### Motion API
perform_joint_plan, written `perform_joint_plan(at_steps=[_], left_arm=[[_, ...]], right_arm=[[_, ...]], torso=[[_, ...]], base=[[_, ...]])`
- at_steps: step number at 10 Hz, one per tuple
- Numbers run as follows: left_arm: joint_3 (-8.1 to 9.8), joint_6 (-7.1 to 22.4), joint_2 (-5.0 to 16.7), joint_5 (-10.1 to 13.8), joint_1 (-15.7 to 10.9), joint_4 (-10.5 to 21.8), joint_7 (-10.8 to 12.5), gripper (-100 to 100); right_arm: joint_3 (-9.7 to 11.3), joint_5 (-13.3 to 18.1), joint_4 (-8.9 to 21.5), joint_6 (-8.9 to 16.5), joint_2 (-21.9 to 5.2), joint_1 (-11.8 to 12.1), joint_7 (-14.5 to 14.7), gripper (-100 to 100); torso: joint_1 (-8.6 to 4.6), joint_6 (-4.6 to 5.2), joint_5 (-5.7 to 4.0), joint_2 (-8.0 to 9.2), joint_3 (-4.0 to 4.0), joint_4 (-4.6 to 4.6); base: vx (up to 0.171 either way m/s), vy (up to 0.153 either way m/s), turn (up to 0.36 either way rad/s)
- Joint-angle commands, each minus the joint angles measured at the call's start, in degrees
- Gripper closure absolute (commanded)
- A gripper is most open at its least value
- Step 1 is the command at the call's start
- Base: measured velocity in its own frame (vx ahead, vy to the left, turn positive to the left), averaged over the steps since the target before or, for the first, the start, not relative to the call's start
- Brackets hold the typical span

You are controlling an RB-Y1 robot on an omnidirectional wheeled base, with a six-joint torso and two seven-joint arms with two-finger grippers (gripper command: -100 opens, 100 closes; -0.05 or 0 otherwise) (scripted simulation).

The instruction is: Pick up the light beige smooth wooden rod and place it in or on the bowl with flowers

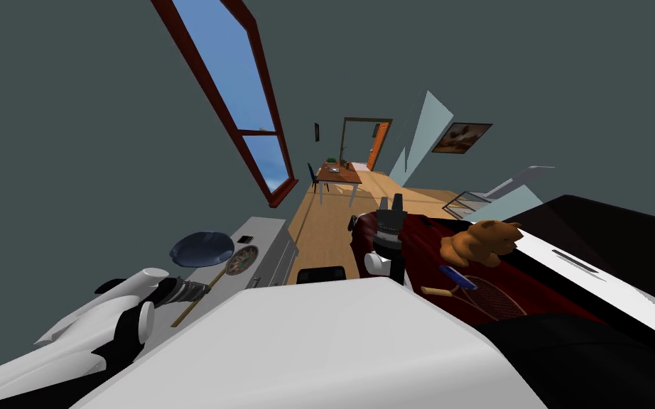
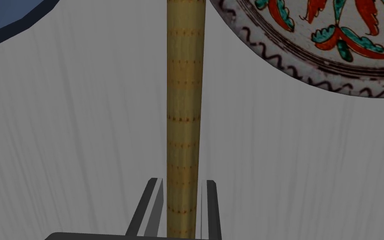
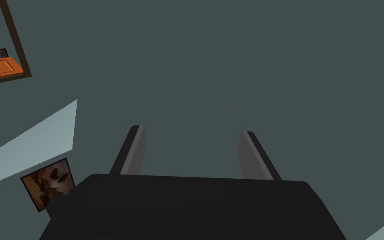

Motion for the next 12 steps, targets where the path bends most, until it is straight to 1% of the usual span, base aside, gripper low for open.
perform_joint_plan(at_steps=[1, 2, 3, 4, 5, 6, 7, 9, 10, 11, 12], left_arm=[[0.0, 0.0, 0.0, 0.0, 0.0, 0.0, 0.0, 100], [0.0, 0.0, 0.0, 0.0, 0.0, 0.0, -0.01, 0], [0.32, 1.59, 0.57, 0.24, 0.66, -1.56, 0.58, 100], [0.44, 2.24, 1.01, 0.37, 0.72, -1.75, 0.62, 100], [0.28, 1.52, 0.87, 0.24, 0.36, -1.11, 0.41, 100], [0.3, 1.73, 0.95, 0.25, 0.37, -1.2, 0.47, 0], [1.54, 1.55, 1.59, -1.36, -0.7, -1.4, -0.33, 100], [3.52, 1.64, 3.07, -3.01, -2.43, -2.29, -0.65, 100], [3.52, 1.64, 3.07, -3.01, -2.43, -0.23, -0.65, 100], [3.52, 1.64, 3.07, -3.01, -2.43, 0.08, -0.65, 100], [3.52, 1.64, 3.07, -3.01, -2.43, -1.44, -0.65, 100]], right_arm=[[0.0, 0.0, 0.0, 0.0, 0.0, 0.0, 0.0, 0], [0.0, 0.0, 0.0, 0.0, 0.0, 0.0, 0.0, 0], [0.0, 0.0, 0.0, 0.0, 0.0, 0.0, 0.0, 0], [0.0, 0.0, 0.0, 0.0, 0.0, 0.0, 0.0, 0], [0.0, 0.0, 0.0, 0.0, 0.0, 0.0, 0.0, 0], [0.0, 0.0, 0.0, 0.0, 0.0, 0.0, 0.0, 0], [0.0, 0.0, 0.0, 0.0, 0.0, 0.0, 0.0, 0], [0.0, 0.0, 0.0, 0.0, 0.01, 0.0, 0.0, 0], [0.01, 0.0, 0.0, 0.0, 0.01, 0.0, 0.0, 0], [0.01, 0.0, 0.0, 0.0, 0.01, 0.0, 0.0, 0], [0.01, 0.0, 0.0, 0.0, 0.01, 0.0, 0.0, 0]], torso=[[0.0, 0.0, 0.0, 0.0, 0.0, 0.0], [0.01, 0.0, 0.0, 0.0, 0.0, 0.0], [0.01, 0.0, 0.0, 0.0, 0.0, 0.0], [-0.03, 0.0, -0.04, 0.01, 0.01, 0.01], [-0.06, -0.01, -0.05, 0.03, 0.02, 0.02], [-0.04, -0.01, -0.01, 0.02, 0.01, 0.01], [-0.02, -0.01, -0.01, 0.01, 0.01, 0.01], [-0.29, -0.1, -0.14, 0.21, 0.11, 0.03], [-0.58, -0.1, -0.17, 0.2, 0.11, 0.03], [-0.62, -0.08, -0.14, 0.16, 0.09, 0.01], [-0.44, -0.06, -0.1, 0.11, 0.06, 0.02]], base=[[0.0, 0.0, 0.0], [0.0, 0.0, 0.0], [-0.004, -0.009, -0.017], [-0.006, -0.014, -0.014], [0.0, 0.0, 0.0], [0.0, 0.0, 0.0], [-0.029, -0.033, 0.113], [-0.052, -0.115, 0.15], [-0.025, -0.135, 0.062], [-0.017, -0.07, -0.004], [-0.01, -0.021, -0.007]])
